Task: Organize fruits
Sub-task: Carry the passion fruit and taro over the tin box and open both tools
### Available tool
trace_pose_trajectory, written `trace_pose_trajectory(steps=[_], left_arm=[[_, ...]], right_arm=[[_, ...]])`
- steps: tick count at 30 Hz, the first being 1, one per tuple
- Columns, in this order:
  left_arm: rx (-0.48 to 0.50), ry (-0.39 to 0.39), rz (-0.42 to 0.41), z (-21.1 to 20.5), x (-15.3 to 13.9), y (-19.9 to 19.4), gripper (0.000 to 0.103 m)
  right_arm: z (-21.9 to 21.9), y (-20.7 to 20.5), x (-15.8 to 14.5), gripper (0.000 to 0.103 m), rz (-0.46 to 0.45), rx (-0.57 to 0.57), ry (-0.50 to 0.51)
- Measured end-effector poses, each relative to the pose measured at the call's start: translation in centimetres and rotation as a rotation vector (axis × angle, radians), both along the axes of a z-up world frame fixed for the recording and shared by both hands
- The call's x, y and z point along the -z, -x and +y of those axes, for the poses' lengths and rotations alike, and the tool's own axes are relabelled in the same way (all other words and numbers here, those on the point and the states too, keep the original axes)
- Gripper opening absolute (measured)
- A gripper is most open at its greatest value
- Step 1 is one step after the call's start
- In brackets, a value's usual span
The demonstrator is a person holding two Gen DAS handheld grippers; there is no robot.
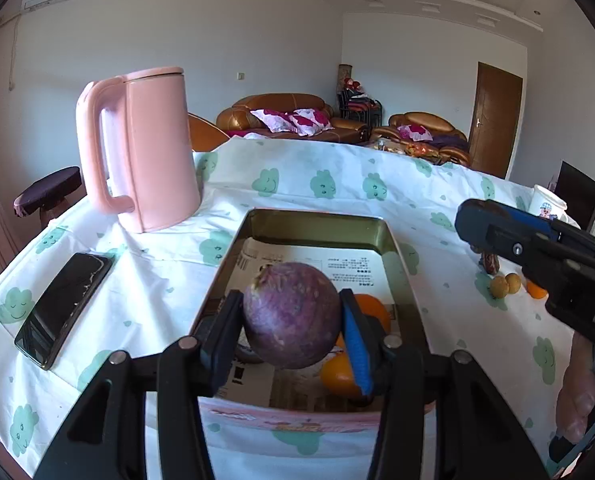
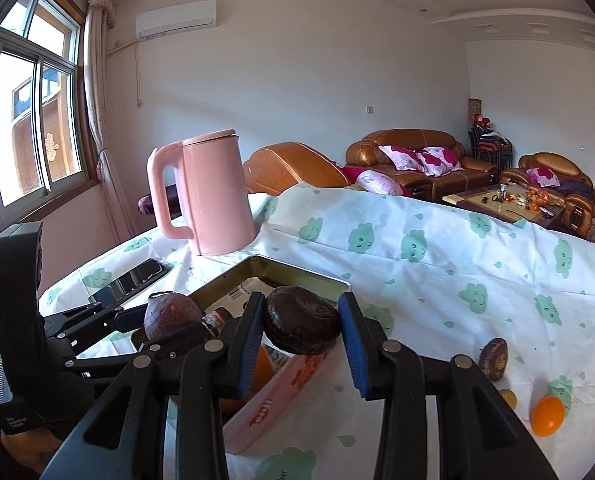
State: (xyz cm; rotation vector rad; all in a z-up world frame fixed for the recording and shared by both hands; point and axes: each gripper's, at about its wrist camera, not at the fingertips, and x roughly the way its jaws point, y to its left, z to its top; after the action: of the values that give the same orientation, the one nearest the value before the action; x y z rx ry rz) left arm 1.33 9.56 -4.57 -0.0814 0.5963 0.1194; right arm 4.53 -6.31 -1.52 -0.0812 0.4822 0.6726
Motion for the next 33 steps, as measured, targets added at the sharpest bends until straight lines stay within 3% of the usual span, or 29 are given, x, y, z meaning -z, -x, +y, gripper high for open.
trace_pose_trajectory(steps=[16,20,26,29,30,31,33], left_arm=[[0.027,0.012,0.058,1.1,1.8,0.9,0.051],[0.021,-0.007,0.046,1.2,1.6,1.7,0.069],[0.012,-0.037,0.003,1.6,1.3,3.3,0.086],[-0.031,0.003,-0.033,3.1,1.0,4.1,0.1],[-0.049,0.017,-0.045,3.7,0.8,4.3,0.1],[-0.062,0.03,-0.053,4.2,0.7,4.5,0.1],[-0.087,0.051,-0.061,5.1,0.4,4.6,0.1]], right_arm=[[3.8,0.5,3.7,0.04,0.082,-0.073,0.061],[3.7,0.3,3.9,0.04,0.103,-0.08,0.055],[3.8,0.0,4.3,0.04,0.141,-0.105,0.049],[4.1,0.3,4.4,0.041,0.136,-0.113,0.067],[4.1,0.4,4.3,0.049,0.132,-0.116,0.066],[4.0,0.5,4.3,0.062,0.127,-0.113,0.063],[3.5,0.5,4.1,0.076,0.121,-0.099,0.051]])
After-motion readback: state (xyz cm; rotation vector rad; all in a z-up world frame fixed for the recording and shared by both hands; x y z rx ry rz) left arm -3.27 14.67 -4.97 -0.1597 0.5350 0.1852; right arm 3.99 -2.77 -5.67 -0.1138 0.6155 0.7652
